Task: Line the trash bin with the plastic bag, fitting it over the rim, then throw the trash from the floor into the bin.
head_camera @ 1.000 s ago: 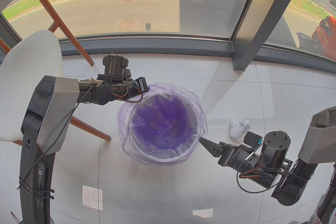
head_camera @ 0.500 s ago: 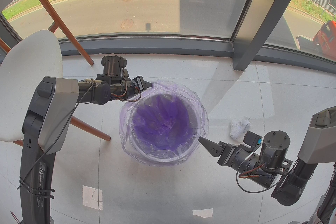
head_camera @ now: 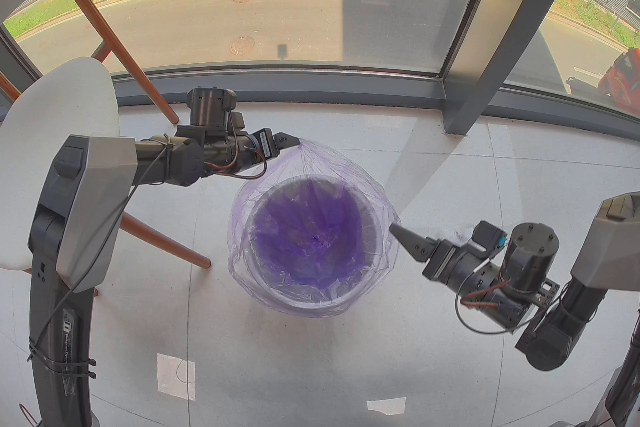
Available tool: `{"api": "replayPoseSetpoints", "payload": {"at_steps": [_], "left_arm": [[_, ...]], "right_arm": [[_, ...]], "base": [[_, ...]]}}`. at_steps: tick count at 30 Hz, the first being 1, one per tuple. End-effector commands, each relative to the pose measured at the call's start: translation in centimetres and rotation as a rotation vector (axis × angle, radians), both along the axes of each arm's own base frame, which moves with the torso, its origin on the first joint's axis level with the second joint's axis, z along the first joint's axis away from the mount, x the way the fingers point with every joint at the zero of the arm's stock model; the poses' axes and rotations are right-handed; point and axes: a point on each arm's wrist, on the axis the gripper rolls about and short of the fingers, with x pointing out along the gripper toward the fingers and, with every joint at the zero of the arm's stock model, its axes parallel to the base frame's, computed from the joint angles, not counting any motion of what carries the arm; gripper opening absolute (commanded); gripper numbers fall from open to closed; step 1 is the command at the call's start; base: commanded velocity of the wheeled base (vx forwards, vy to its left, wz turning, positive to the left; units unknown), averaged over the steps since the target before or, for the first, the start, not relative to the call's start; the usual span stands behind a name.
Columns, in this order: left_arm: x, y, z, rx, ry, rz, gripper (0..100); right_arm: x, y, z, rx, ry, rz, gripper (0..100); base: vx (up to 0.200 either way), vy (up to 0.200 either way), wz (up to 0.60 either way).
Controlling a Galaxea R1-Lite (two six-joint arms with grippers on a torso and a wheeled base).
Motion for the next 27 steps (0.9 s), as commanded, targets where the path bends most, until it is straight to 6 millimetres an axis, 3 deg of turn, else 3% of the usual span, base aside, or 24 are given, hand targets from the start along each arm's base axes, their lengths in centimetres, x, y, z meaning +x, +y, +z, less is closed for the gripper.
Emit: {"api": "replayPoseSetpoints", "payload": {"at_steps": [1,5,7,10,18,22,27], "left_arm": [[-2.1,0.5,5.8,-0.062,-0.086,0.01,100],[-4.3,-0.1,8.4,-0.121,-0.085,0.004,100],[-5.5,-0.4,8.6,-0.12,-0.068,-0.007,100],[-6.6,-1.0,7.0,-0.09,-0.007,-0.029,100],[-7.5,-1.9,3.8,-0.021,0.038,-0.069,100],[-7.7,-1.7,2.6,0.026,0.022,-0.089,100],[-7.5,-1.5,2.7,0.035,-0.005,-0.091,100]], "right_arm": [[3.7,-2.2,1.7,0.014,-0.106,-0.039,100],[5.4,-3.7,0.9,-0.088,-0.152,0.062,100],[6.2,-3.8,0.2,-0.123,-0.169,0.105,100],[7.5,-3.3,-0.9,-0.157,-0.194,0.158,100],[9.8,-1.1,-3.0,-0.189,-0.252,0.26,100],[11.5,-0.4,-3.5,-0.179,-0.287,0.261,100],[13.2,0.1,-3.3,-0.175,-0.302,0.262,100]], "base": [[0.0,0.0,0.0],[0.0,0.0,0.0],[0.0,0.0,0.0],[0.0,0.0,0.0],[0.0,0.0,0.0],[0.0,0.0,0.0],[0.0,0.0,0.0]]}}
